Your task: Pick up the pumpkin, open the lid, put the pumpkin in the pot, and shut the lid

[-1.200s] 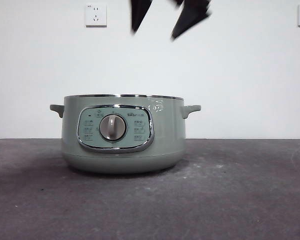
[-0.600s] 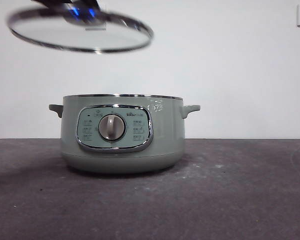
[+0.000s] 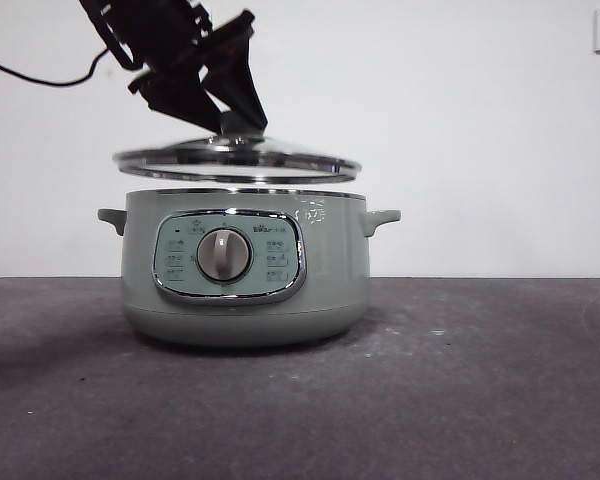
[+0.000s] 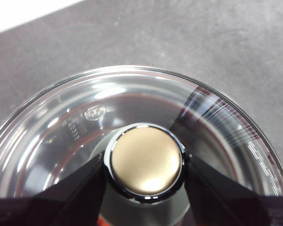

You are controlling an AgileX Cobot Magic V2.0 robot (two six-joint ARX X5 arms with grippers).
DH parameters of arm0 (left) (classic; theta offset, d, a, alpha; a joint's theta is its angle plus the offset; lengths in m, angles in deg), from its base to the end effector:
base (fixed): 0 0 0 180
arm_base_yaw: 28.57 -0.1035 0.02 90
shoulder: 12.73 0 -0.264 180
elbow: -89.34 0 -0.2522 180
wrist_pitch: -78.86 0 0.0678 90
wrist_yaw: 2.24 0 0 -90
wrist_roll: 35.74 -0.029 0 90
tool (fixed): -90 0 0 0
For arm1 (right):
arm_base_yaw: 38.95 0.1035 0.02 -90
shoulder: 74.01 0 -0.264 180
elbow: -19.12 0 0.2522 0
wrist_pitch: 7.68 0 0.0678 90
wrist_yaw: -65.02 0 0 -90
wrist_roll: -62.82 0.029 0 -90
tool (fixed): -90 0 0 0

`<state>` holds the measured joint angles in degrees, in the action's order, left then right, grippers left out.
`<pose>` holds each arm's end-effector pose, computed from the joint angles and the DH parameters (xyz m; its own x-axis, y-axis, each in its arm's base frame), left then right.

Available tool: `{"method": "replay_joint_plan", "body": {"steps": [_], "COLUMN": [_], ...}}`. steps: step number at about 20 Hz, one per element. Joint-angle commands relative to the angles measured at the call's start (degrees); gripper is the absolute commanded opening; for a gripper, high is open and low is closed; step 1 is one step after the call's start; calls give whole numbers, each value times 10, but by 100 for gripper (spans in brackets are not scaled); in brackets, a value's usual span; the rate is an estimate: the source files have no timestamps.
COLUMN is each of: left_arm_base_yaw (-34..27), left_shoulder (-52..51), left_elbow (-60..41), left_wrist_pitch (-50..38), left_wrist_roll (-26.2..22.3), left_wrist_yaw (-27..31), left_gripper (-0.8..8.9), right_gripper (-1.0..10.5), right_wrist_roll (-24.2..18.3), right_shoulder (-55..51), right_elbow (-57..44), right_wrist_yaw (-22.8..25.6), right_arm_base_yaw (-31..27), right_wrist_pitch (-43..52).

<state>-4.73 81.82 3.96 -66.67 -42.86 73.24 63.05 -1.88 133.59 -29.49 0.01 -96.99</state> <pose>0.3375 -0.1571 0.3128 0.6293 -0.5522 -0.5469 0.6401 0.7674 -0.0383 0.1474 0.1221 0.4539 0.4795 0.4889 -0.7287 -0.6663 0.7433 0.0602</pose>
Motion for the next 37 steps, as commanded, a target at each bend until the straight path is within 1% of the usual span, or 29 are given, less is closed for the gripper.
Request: {"method": "replay_joint_plan", "body": {"steps": [1,4,11,15,20,21,22,24,25,31,35,37], "left_arm_base_yaw": [2,2,1,1,1,1,1,1,1,1,1,1], "left_shoulder": [5,21,32,37,54,54,54,54,54,38,-6,-40], "left_elbow": [3,3,3,3,3,3,3,3,3,3,3,3], "left_wrist_pitch": [-43,-60,-60,-44,-16,-10,-8,-8,-6,2,35,70], "left_wrist_roll": [-9,-9,-9,-9,-9,-9,-9,-6,-5,-5,-5,-5], "left_wrist_yaw": [-6,-5,3,14,14,14,14,13,14,14,14,13], "left_gripper": [-9,-9,-9,-9,0,18,105,449,543,543,543,543], "right_gripper": [536,536,536,536,536,536,536,536,536,536,536,536], "right_wrist_roll": [4,4,3,3,3,3,3,3,3,3,3,3], "right_shoulder": [2,2,2,2,2,2,2,2,2,2,2,2], "right_elbow": [-1,-1,-1,-1,-1,-1,-1,-1,-1,-1,-1,-1], "right_wrist_yaw": [-1,-1,0,0,0,0,0,0,0,0,-1,-1], "right_arm_base_yaw": [1,1,1,1,1,1,1,1,1,1,1,1], "right_wrist_pitch": [1,1,2,2,1,1,1,1,1,0,0,0]}}
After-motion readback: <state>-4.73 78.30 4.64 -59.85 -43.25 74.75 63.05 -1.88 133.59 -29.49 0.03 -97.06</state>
